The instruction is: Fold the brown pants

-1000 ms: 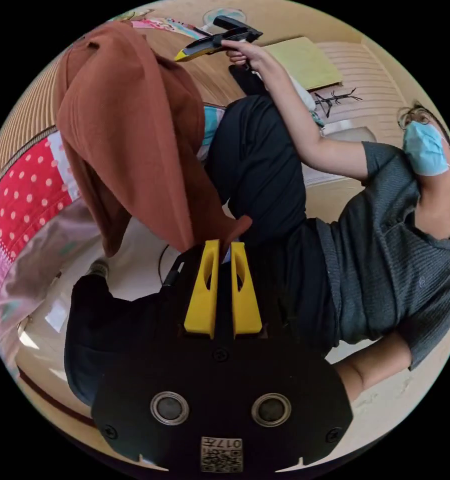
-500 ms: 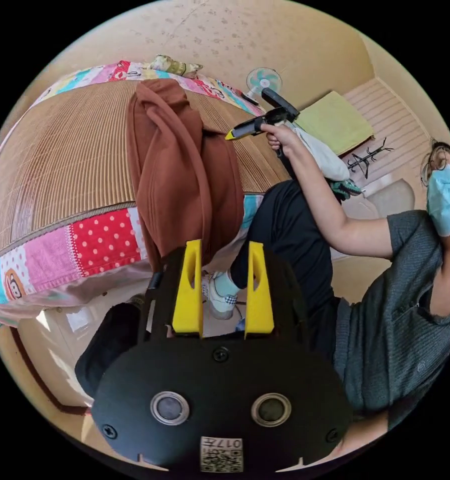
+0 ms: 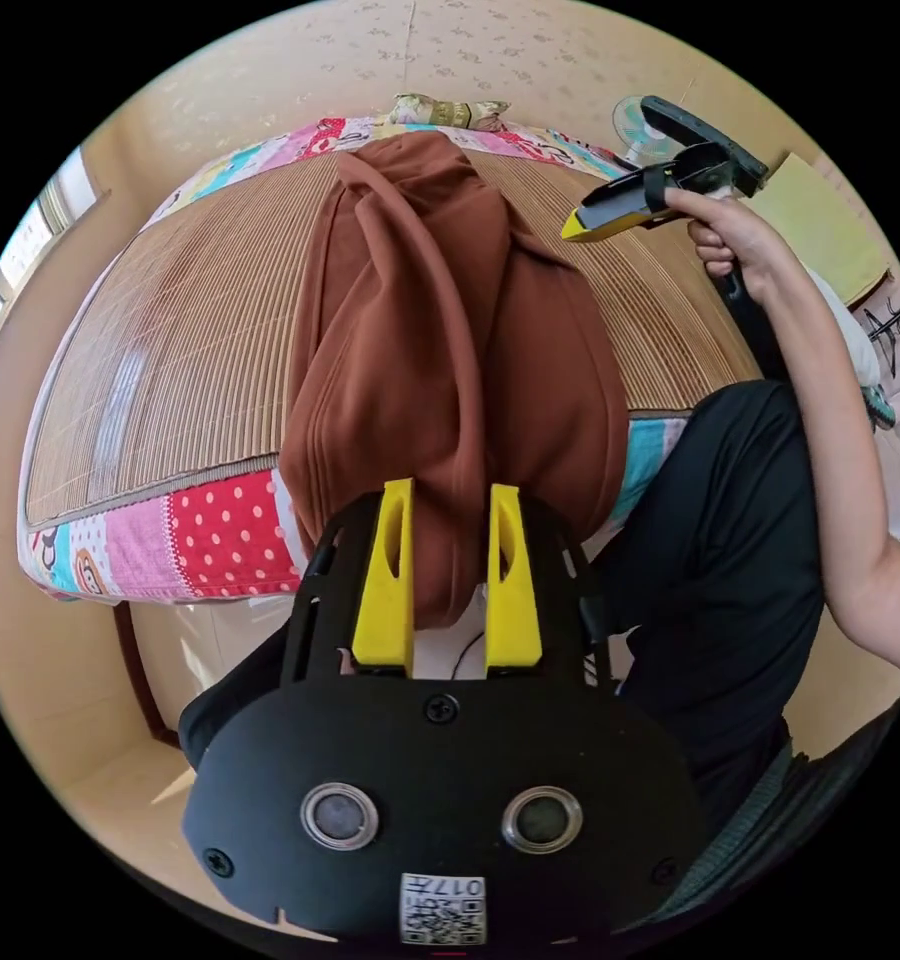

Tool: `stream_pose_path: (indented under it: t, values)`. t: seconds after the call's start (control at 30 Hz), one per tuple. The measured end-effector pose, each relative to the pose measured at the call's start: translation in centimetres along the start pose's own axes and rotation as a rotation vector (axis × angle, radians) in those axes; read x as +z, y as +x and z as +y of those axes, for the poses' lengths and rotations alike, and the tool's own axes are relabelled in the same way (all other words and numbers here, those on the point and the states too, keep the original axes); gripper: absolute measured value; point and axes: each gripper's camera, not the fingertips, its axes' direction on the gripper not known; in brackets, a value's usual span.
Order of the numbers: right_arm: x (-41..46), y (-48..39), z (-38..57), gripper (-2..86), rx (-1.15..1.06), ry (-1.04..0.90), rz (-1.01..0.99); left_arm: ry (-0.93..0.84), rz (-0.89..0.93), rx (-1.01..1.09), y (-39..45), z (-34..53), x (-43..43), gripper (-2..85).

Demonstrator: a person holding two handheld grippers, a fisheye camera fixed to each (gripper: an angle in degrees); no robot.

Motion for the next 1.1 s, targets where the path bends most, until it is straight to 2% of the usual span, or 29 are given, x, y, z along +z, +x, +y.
stream_pose_path:
  t: [0.03,0.07,0.13,0.17,0.23,0.3,0.37,0.43,0.5,0.63,0.73,0.83,0.9,0.97,1.03,1.1]
  values:
    - [-0.2,0.4,0.1,3.0,-0.007,0.003,-0.039,0.034,0.106,0.032,-1.1,0.3,-1.2,3.0]
    - [-0.2,1.5,0.2,3.4,0.002,-0.011,-0.092,0.059,0.150,0.041,-1.9,0.6,-1.9,2.2]
    - [0.5,3.2,0.3,4.2,0.027,-0.069,-0.152,0.194,0.407,0.121,-5.9,2.2,-5.0,0.7]
    - [1.1,4.2,0.2,4.9,0.040,-0.110,-0.206,0.235,0.467,0.120,-7.3,2.7,-5.8,0.5]
    - [1.8,5.2,0.2,5.8,0.025,-0.138,-0.339,0.395,0.657,0.049,-13.7,5.2,-8.1,0.1]
    - [2.3,6.4,0.0,5.9,0.014,-0.135,-0.490,0.480,0.737,-0.070,-18.8,7.2,-8.6,0.0]
    - [3.0,7.0,-0.2,6.2,0.035,-0.146,-0.491,0.497,0.740,-0.273,-23.6,9.3,-7.9,0.0]
    - [3.9,7.1,-0.6,7.6,0.058,-0.176,-0.435,0.457,0.626,-0.526,-27.8,12.0,-6.9,0.2]
    - [5.2,7.2,-1.1,9.9,0.092,-0.231,-0.335,0.409,0.570,-0.631,-29.3,12.9,-6.1,0.7]
    - [5.7,7.1,-1.5,11.0,0.077,-0.196,-0.333,0.327,0.525,-0.572,-29.2,11.7,-5.1,9.1]
    - [6.6,7.5,-1.9,8.4,0.063,-0.171,-0.459,0.276,0.493,-0.476,-27.9,9.7,-4.5,14.1]
    - [8.5,7.3,-2.4,3.5,0.000,-0.269,-0.654,0.296,0.522,-0.399,-26.9,8.1,-4.6,13.9]
    - [6.2,8.1,-2.2,2.4,-0.058,-0.208,-0.870,0.301,0.525,-0.391,-26.7,7.4,-4.8,13.4]
    - [3.1,9.0,-1.6,1.9,-0.106,-0.152,-0.925,0.275,0.489,-0.407,-26.8,6.8,-4.9,11.8]
    - [0.4,9.7,-0.7,1.7,-0.108,-0.161,-0.745,0.224,0.482,-0.388,-26.6,5.7,-4.4,10.0]
    - [0.2,10.2,-0.1,1.7,-0.060,-0.293,-0.361,0.204,0.504,-0.347,-25.9,4.8,-3.9,9.1]
